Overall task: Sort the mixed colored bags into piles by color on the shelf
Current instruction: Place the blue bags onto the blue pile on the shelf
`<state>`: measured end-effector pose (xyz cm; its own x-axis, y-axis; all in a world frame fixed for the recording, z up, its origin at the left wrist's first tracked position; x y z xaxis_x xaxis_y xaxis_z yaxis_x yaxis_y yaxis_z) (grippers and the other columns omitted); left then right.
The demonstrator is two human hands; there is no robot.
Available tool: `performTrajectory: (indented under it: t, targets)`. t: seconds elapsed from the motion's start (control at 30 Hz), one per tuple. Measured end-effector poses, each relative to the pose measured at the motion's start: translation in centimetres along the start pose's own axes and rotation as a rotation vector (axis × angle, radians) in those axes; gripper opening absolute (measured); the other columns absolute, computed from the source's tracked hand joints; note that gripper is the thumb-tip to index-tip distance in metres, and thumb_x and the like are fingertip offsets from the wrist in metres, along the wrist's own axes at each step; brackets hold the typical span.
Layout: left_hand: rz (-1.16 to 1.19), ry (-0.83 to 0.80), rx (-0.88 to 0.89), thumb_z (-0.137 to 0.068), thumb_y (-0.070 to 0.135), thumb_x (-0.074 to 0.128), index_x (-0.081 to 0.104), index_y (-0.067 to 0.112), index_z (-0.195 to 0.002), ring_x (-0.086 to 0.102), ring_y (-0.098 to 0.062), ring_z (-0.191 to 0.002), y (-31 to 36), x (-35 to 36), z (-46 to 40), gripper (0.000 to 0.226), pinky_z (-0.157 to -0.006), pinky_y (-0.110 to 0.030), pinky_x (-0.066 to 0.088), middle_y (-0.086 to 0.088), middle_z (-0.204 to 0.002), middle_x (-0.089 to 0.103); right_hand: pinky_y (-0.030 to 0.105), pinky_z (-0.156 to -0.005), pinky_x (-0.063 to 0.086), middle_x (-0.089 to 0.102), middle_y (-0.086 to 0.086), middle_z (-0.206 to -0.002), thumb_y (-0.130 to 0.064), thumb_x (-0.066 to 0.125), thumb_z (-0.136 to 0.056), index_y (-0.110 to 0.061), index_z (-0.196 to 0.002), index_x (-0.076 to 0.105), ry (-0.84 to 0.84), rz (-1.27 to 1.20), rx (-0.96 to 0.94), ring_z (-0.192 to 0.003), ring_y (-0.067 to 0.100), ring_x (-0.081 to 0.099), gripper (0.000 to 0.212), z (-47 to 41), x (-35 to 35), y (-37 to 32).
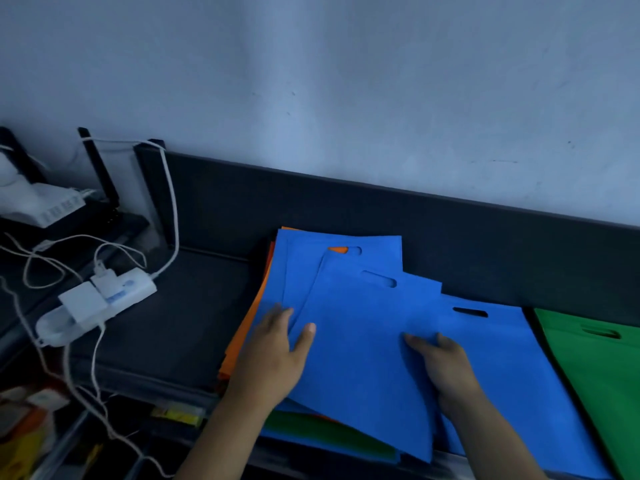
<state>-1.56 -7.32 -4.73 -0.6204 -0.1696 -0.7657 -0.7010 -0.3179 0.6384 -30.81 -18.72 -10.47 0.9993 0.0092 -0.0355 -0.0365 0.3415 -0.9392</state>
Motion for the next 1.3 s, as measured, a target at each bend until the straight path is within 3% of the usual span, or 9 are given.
performTrajectory:
  t: [0.1, 0.23, 0.33, 0.5, 0.67, 0.8, 0.93, 1.17, 1.3]
  targets:
    - [-0.136, 0.008, -0.002, -0.096, 0.073, 0.033, 0.023, 0.021, -0.16, 0.018, -0.024, -0.154, -1.0, 0.0, -0.1, 0.083, -0.122, -0.041, 0.028, 0.0, -0.169, 0.018, 0.059, -0.087, 0.064, 0.084, 0.008, -0.1, -0.016, 0.077, -0.094, -0.008, -0.109, 0.077, 0.022, 0.004, -0.026, -0.089, 0.035, 0.081, 0.017, 0.1, -1.0, -0.9]
    - [-0.076, -0.043, 0.053, -0.089, 0.083, 0.032, 0.027, 0.033, -0.158, 0.007, -0.02, -0.157, 0.0, 1.5, 0.6, 0.085, -0.124, -0.044, 0.026, 0.009, -0.17, 0.008, 0.057, -0.089, 0.064, 0.083, 0.011, -0.101, -0.019, 0.079, -0.093, -0.008, -0.109, 0.077, -0.071, 0.009, 0.003, -0.089, 0.035, 0.081, 0.02, 1.0, -0.4, -1.7]
    - [-0.031, 0.034, -0.035, -0.091, 0.078, 0.034, 0.028, 0.029, -0.158, 0.003, -0.016, -0.158, -0.8, 0.1, 0.6, 0.083, -0.124, -0.042, 0.025, 0.011, -0.171, 0.001, 0.055, -0.091, 0.063, 0.083, 0.011, -0.102, -0.015, 0.078, -0.094, -0.006, -0.109, 0.078, -0.124, -0.039, 0.029, -0.091, 0.034, 0.081, 0.018, 1.9, -0.3, -2.2]
    - [-0.109, -0.06, -0.014, -0.097, 0.07, 0.039, 0.023, 0.028, -0.16, -0.004, -0.028, -0.158, 0.9, 1.2, 0.8, 0.078, -0.125, -0.045, 0.021, 0.009, -0.171, 0.004, 0.048, -0.082, 0.065, 0.084, 0.008, -0.096, -0.015, 0.076, -0.095, -0.006, -0.107, 0.076, -0.129, -0.015, -0.005, -0.084, 0.029, 0.082, 0.015, 2.0, -1.0, -2.9]
    - [-0.076, -0.029, -0.017, -0.098, 0.066, 0.042, 0.037, 0.023, -0.153, 0.036, -0.02, -0.145, 1.3, 1.7, 0.3, 0.07, -0.113, -0.035, 0.04, 0.006, -0.16, 0.035, 0.05, -0.081, 0.067, 0.083, 0.007, -0.102, -0.019, 0.082, -0.091, -0.009, -0.112, 0.07, -0.168, 0.015, -0.012, -0.086, 0.027, 0.082, 0.026, 1.3, -0.3, -3.0]
    - [0.052, 0.063, -0.125, -0.1, 0.054, 0.05, 0.047, 0.019, -0.147, 0.053, -0.019, -0.13, 0.3, 0.8, -0.2, 0.059, -0.094, -0.029, 0.043, 0.001, -0.148, 0.051, 0.045, -0.082, 0.066, 0.084, 0.006, -0.1, -0.017, 0.08, -0.093, -0.007, -0.106, 0.078, -0.197, 0.008, 0.012, -0.087, 0.026, 0.082, 0.017, 1.4, -0.9, -2.5]
    - [-0.091, 0.073, -0.138, -0.102, 0.046, 0.051, 0.047, 0.014, -0.149, 0.055, -0.022, -0.129, 0.8, 0.7, -0.7, 0.057, -0.1, -0.031, 0.045, -0.003, -0.147, 0.053, 0.05, -0.083, 0.066, 0.084, 0.003, -0.095, -0.021, 0.078, -0.093, -0.014, -0.104, 0.078, -0.097, -0.027, 0.023, -0.085, 0.027, 0.081, 0.013, 0.2, -3.6, -1.7]
    - [-0.148, 0.046, -0.091, -0.101, 0.045, 0.053, 0.049, 0.017, -0.149, 0.055, -0.023, -0.132, 4.2, 2.4, -1.8, 0.055, -0.103, -0.034, 0.048, -0.002, -0.149, 0.055, 0.045, -0.09, 0.065, 0.083, -0.006, -0.105, -0.022, 0.078, -0.095, -0.023, -0.114, 0.074, -0.242, -0.016, 0.035, -0.095, 0.017, 0.08, 0.019, -1.1, -2.2, -2.1]
    - [-0.034, 0.036, -0.114, -0.1, 0.044, 0.056, 0.05, 0.019, -0.146, 0.057, -0.022, -0.125, 5.4, 3.5, -2.2, 0.052, -0.093, -0.034, 0.049, -0.002, -0.144, 0.056, 0.046, -0.097, 0.061, 0.082, -0.003, -0.114, -0.014, 0.07, -0.1, -0.021, -0.116, 0.077, -0.284, -0.001, -0.023, -0.103, 0.017, 0.079, 0.019, -1.4, -3.0, -2.7]
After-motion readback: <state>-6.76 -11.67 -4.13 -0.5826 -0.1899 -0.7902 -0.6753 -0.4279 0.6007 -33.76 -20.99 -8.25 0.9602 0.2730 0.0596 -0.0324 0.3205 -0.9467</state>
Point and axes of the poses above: each hand's wrist, its own z-axis away from the middle knuckle, its own x-axis out of the palm, y = z × x, the point moved 9 cm from there along -z, towards the middle knuckle
